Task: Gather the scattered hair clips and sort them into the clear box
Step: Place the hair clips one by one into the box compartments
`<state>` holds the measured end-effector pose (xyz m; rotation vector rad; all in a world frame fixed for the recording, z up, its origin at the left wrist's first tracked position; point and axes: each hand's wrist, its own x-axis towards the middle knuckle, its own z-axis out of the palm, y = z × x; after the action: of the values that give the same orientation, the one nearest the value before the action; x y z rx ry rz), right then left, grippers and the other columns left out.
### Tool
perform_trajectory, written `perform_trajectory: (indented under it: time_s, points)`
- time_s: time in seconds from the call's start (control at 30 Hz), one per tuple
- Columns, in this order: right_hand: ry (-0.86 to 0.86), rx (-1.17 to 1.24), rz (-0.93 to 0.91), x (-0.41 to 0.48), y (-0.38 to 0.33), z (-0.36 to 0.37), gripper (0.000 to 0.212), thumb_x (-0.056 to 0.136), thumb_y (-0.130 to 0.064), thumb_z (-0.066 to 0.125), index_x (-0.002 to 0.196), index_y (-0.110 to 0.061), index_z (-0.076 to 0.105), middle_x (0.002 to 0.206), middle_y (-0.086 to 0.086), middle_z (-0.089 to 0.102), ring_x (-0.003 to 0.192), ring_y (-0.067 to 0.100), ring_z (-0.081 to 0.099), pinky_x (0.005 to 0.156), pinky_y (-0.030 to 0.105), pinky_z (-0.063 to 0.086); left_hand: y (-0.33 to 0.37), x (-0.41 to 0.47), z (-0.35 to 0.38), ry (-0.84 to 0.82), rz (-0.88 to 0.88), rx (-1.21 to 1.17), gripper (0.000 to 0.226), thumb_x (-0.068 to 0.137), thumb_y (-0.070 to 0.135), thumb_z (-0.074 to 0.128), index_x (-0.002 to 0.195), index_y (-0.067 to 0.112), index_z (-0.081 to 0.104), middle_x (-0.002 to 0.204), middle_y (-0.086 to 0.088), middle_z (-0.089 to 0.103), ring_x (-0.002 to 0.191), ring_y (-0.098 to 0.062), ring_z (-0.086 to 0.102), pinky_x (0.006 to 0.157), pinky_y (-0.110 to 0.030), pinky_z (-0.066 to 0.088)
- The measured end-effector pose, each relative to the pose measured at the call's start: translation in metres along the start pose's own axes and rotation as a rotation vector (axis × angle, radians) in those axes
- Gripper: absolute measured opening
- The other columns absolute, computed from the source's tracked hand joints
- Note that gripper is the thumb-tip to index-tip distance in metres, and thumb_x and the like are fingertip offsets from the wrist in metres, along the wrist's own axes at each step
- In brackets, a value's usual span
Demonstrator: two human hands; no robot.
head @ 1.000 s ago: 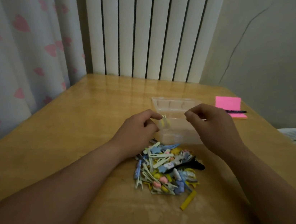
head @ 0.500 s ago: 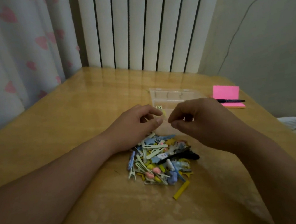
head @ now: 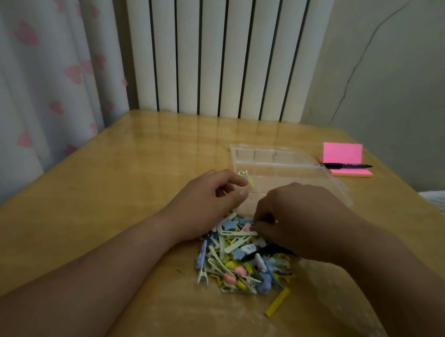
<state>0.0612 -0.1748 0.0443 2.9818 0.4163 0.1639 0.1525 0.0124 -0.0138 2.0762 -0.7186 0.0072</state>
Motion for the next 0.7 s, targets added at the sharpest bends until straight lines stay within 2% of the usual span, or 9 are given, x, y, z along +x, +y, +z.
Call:
perform_trajectory:
  time_s: [0.1, 0.17, 0.3, 0.5, 0.63, 0.7]
  points:
    - [0.001, -0.05, -0.003, 0.0002, -0.0005, -0.0014, 0.029, 0.103, -0.046, 0.049, 0.107, -0.032, 0.074, 0.094, -0.006, 0.071, 0.082, 0.018, 0.065, 0.073, 0.037, 0.058, -0.0003, 0.0006, 0.0004, 0.004, -0.008, -0.018, 0.027, 0.104, 0.045, 0.063, 0.127, 0.036, 0.071, 0.114, 0.009, 0.064, 0.101, -0.006, 0.063, 0.087, -0.02, 0.051]
    - [-0.01, -0.032, 0.004, -0.0004, -0.001, -0.0022, 0.032, 0.102, -0.054, 0.051, 0.105, -0.032, 0.074, 0.092, -0.008, 0.07, 0.081, 0.015, 0.064, 0.073, 0.036, 0.058, -0.0007, 0.0005, 0.0005, 0.007, -0.01, -0.031, 0.026, 0.103, 0.045, 0.064, 0.127, 0.035, 0.071, 0.114, 0.008, 0.063, 0.101, -0.006, 0.063, 0.087, -0.02, 0.051]
    - [-0.06, 0.06, 0.068, -0.0013, -0.0036, -0.0036, 0.033, 0.098, -0.063, 0.057, 0.102, -0.035, 0.075, 0.09, -0.011, 0.07, 0.079, 0.008, 0.064, 0.074, 0.036, 0.06, 0.0003, -0.0006, 0.0, 0.001, -0.005, -0.013, 0.028, 0.104, 0.046, 0.062, 0.129, 0.035, 0.07, 0.115, 0.009, 0.063, 0.103, -0.006, 0.063, 0.093, -0.027, 0.054]
    - [-0.096, 0.052, 0.104, -0.0028, -0.0077, -0.008, 0.019, 0.099, -0.049, 0.06, 0.111, -0.036, 0.067, 0.106, -0.012, 0.067, 0.094, 0.012, 0.062, 0.082, 0.036, 0.057, 0.0012, -0.0002, -0.0002, 0.003, -0.012, -0.018, 0.028, 0.103, 0.045, 0.063, 0.128, 0.033, 0.07, 0.114, 0.008, 0.064, 0.103, -0.007, 0.064, 0.097, -0.033, 0.056]
    - [-0.069, 0.095, 0.097, -0.0029, -0.0087, -0.0066, 0.006, 0.099, -0.041, 0.062, 0.103, -0.036, 0.061, 0.101, -0.01, 0.062, 0.09, 0.011, 0.059, 0.082, 0.034, 0.056, 0.001, 0.0003, 0.0003, 0.003, -0.016, -0.016, 0.029, 0.103, 0.048, 0.063, 0.128, 0.034, 0.07, 0.115, 0.008, 0.064, 0.104, -0.007, 0.063, 0.097, -0.036, 0.056]
    - [-0.063, 0.248, 0.1, -0.002, -0.0052, -0.005, 0.005, 0.098, -0.035, 0.066, 0.096, -0.036, 0.063, 0.094, -0.012, 0.065, 0.085, 0.006, 0.06, 0.077, 0.03, 0.055, 0.0007, 0.0006, 0.0007, 0.008, -0.017, -0.024, 0.029, 0.103, 0.048, 0.063, 0.127, 0.035, 0.07, 0.115, 0.008, 0.064, 0.104, -0.006, 0.063, 0.098, -0.036, 0.056]
